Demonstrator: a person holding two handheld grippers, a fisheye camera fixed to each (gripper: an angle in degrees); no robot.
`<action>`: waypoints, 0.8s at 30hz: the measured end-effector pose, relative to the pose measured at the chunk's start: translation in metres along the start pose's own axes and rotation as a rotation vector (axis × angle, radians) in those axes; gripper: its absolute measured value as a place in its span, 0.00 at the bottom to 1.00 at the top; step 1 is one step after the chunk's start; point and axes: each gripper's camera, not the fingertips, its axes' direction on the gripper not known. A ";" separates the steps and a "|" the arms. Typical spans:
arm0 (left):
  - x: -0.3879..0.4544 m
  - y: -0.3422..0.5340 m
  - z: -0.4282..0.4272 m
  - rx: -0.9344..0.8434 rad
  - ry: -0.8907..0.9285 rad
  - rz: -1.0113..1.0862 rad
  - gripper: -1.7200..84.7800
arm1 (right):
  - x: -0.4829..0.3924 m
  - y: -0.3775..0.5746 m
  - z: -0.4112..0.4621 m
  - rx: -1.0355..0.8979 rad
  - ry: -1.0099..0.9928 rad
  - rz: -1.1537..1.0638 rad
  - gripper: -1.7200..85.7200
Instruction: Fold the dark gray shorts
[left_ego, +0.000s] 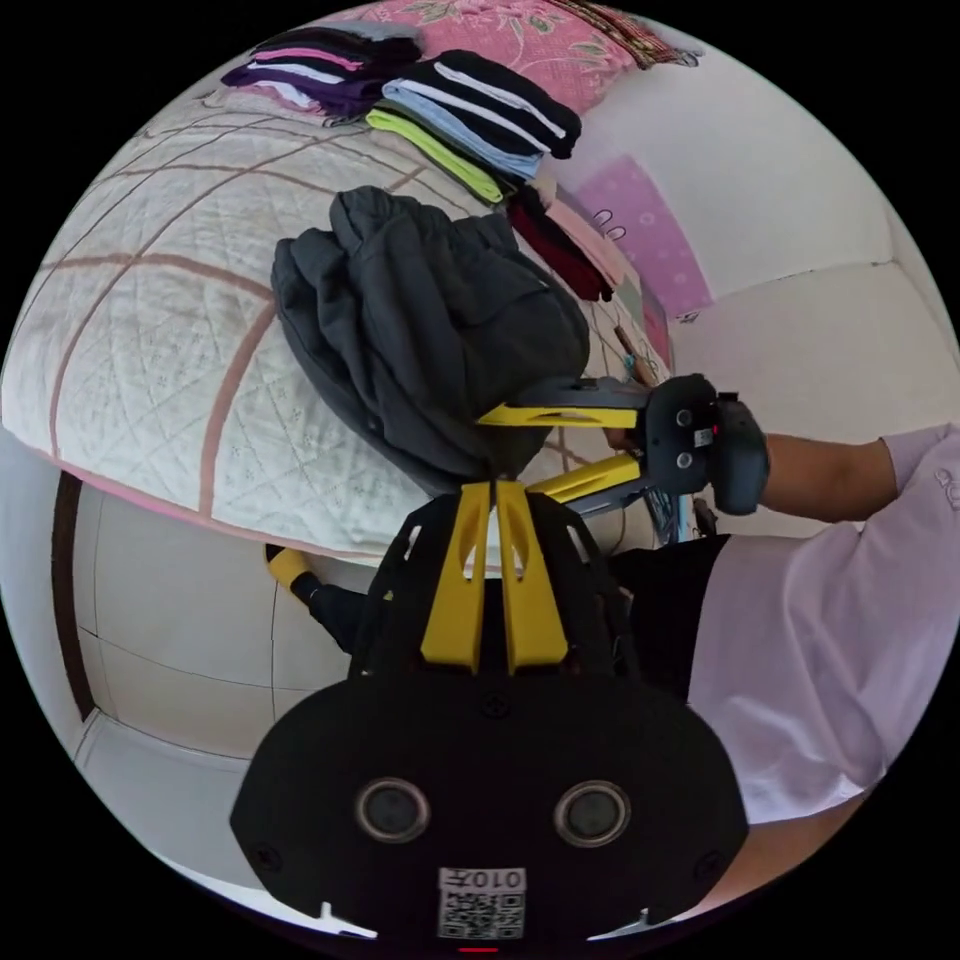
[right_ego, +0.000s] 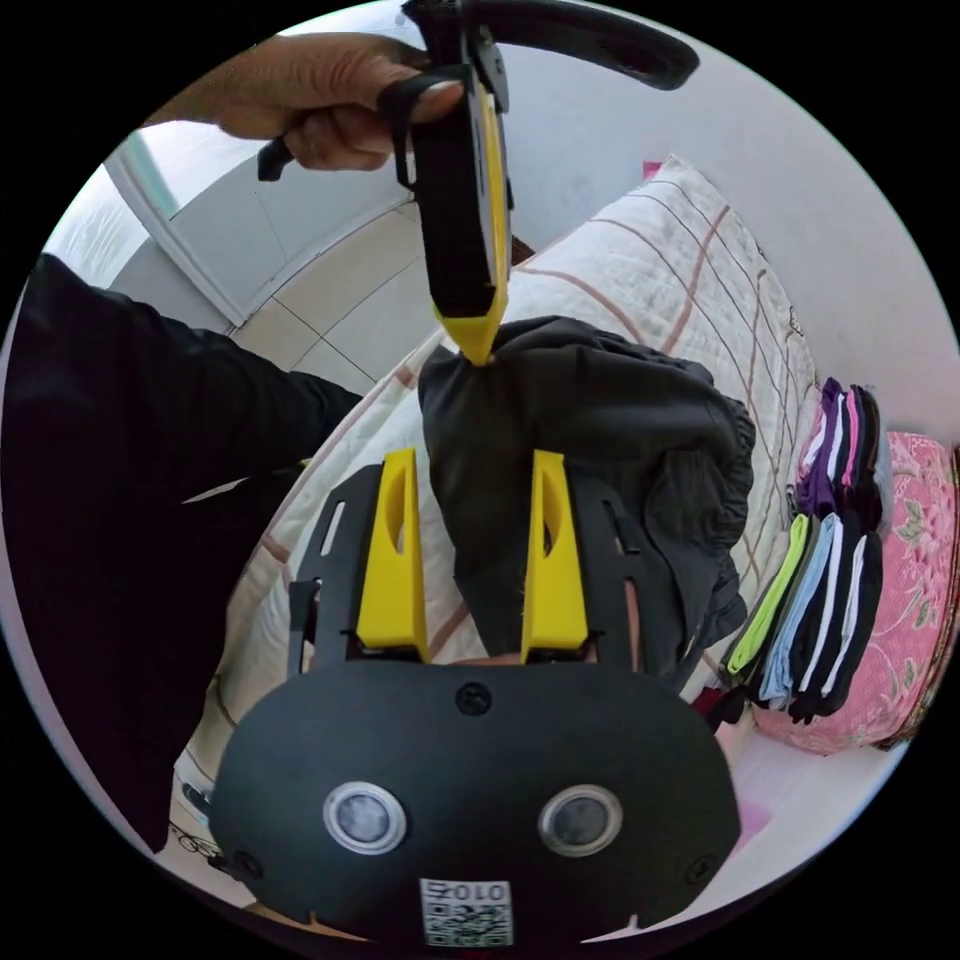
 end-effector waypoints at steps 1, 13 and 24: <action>0.001 0.001 -0.005 -0.002 0.007 0.004 0.03 | -0.004 -0.001 -0.001 0.007 0.015 0.004 0.17; -0.036 0.067 -0.044 0.211 0.136 -0.219 0.15 | 0.038 0.024 -0.012 0.079 -0.214 0.271 0.08; -0.083 0.089 0.026 0.410 0.511 -0.598 0.24 | 0.037 0.059 -0.009 0.112 -0.230 0.313 0.08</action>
